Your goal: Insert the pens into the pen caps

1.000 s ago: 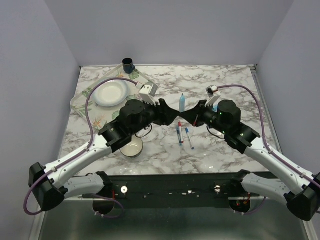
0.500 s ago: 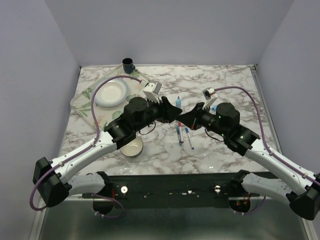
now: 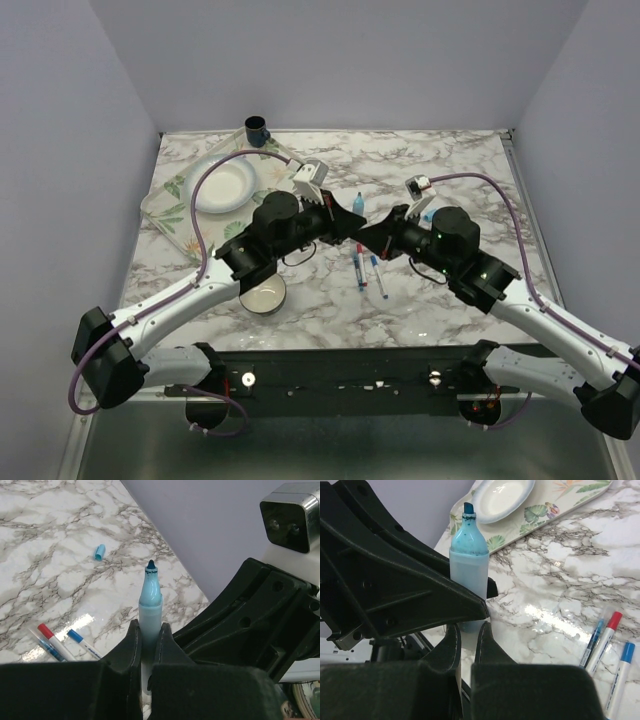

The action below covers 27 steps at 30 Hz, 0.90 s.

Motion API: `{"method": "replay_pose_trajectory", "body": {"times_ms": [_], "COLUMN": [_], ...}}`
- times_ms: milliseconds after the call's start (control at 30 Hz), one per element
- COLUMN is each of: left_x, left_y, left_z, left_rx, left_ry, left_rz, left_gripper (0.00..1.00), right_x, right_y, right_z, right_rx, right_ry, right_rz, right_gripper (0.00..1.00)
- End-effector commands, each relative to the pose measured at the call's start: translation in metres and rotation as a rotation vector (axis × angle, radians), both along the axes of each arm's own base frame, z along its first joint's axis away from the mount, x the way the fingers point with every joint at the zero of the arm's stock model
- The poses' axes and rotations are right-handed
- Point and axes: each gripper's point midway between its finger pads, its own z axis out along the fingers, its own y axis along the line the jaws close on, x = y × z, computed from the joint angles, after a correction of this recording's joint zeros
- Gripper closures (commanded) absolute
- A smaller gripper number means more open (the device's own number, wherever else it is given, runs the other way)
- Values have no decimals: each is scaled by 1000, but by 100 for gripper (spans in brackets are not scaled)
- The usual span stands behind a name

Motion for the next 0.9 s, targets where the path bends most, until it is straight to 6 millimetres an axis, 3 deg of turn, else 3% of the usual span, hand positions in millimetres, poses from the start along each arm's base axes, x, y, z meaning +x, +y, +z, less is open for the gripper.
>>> {"method": "replay_pose_trajectory", "body": {"times_ms": [0,67,100,267,333,367,400,467,500,567,633,667,733,867], "left_x": [-3,-2,3,12,9,7,4,-3,-4,-9,-9,-8,-6,-12], "left_y": [-1,6,17,54,68,72,76,82,85,92,99,101,105,101], "left_z": [10,17,24,34,33,33,23,23,10,10,-2,-6,-6,-1], "left_rx": [-37,-37,-35,95,143,163,207,218,233,221,243,254,271,237], "left_ry": [-16,-40,-56,-143,-155,-177,-194,-229,-229,-255,-262,-262,-258,-260], "left_rz": [-58,-66,-50,-33,-24,-24,-39,-40,-36,-18,12,18,39,18], "left_gripper": [100,100,100,100,100,100,100,100,100,100,100,100,100,100], "right_x": [-2,-2,-2,-6,3,9,13,33,37,60,76,88,91,116], "right_y": [1,2,2,-2,-17,-27,-53,-70,-81,-106,-142,-151,-188,-226], "right_z": [32,32,25,-9,-29,-37,-60,-67,-76,-90,-103,-112,-128,-150], "right_rx": [60,73,65,76,7,-35,-164,-249,-289,-290,-277,-306,-372,-455], "right_ry": [-57,-30,0,195,244,286,343,378,408,472,567,616,720,825], "right_rz": [-1,-7,-10,-77,-180,-255,-383,-490,-529,-637,-821,-890,-1075,-1240], "right_gripper": [62,44,29,21,22,22,22,22,22,24,27,27,28,28]}}
